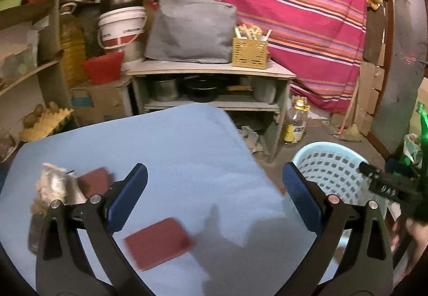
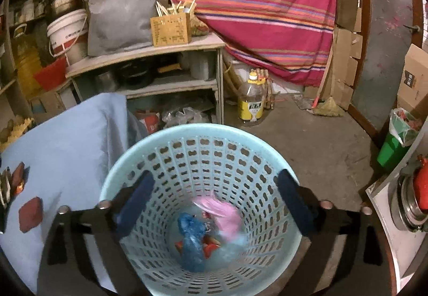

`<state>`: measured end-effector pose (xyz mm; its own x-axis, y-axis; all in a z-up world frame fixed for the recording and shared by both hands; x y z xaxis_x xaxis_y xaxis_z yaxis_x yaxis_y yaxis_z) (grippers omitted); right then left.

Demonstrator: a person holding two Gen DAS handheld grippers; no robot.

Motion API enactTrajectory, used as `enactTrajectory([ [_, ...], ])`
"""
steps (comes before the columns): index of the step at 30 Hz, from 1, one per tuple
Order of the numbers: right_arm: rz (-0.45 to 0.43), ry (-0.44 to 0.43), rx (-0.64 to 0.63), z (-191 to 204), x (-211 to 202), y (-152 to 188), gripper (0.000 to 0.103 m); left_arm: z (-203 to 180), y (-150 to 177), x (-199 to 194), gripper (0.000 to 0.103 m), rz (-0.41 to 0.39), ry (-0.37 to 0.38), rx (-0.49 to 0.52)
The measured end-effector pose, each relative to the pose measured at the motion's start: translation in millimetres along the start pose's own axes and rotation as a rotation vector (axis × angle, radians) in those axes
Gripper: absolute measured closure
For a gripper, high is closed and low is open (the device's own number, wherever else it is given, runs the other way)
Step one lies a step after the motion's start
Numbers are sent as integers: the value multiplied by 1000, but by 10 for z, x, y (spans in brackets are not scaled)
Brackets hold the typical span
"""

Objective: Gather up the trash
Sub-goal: 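Grasp the black cup with the left tool while right grasps the brown scouring pad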

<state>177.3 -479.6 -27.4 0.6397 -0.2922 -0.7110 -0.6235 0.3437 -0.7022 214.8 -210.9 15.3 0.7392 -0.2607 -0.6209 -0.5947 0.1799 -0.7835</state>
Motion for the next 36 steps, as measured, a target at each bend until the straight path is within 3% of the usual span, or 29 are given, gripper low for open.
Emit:
enactTrajectory([
  [3, -19, -8, -26, 160, -73, 16, 6, 289, 106, -108, 6, 5, -26, -23],
  [9, -8, -73, -90, 607, -131, 107, 6, 955, 416, -324, 6, 9, -153, -74],
  [14, -8, -96, -142, 1023, -178, 179, 6, 1539, 650, -311, 5, 121, -229, -154],
  [18, -5, -118, -214, 1460, -213, 274, 6, 1915, 779, -357, 5, 112, -336, -219],
  [23, 9, -148, -298, 1978, -225, 416, 5, 2311, 922, -311, 5, 153, -384, -305],
  [30, 68, -268, -394, 2648, -271, 707, 5, 2544, 1019, -234, 5, 188, -371, -342],
  [32, 87, -290, -411, 2776, -278, 809, 5, 2541, 1017, -183, 6, 192, -332, -304],
  [34, 114, -310, -425, 2889, -254, 881, 5, 2525, 1015, -133, 6, 203, -354, -258],
  [36, 136, -318, -436, 2973, -224, 937, 5, 2545, 1027, -101, 6, 213, -329, -251],
])
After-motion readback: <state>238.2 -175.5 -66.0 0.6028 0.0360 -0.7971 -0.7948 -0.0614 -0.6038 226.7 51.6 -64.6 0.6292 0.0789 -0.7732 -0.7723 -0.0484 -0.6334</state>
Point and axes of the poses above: each gripper's, at about its wrist camera, not at the fingertips, and x roughly the way its jaws point, z to its left, y to its underside, the point moved 2 cm from there along x, roughly the way its jaws point, and after that the axes turned 7 degrees about z, right-handed, at the moved point
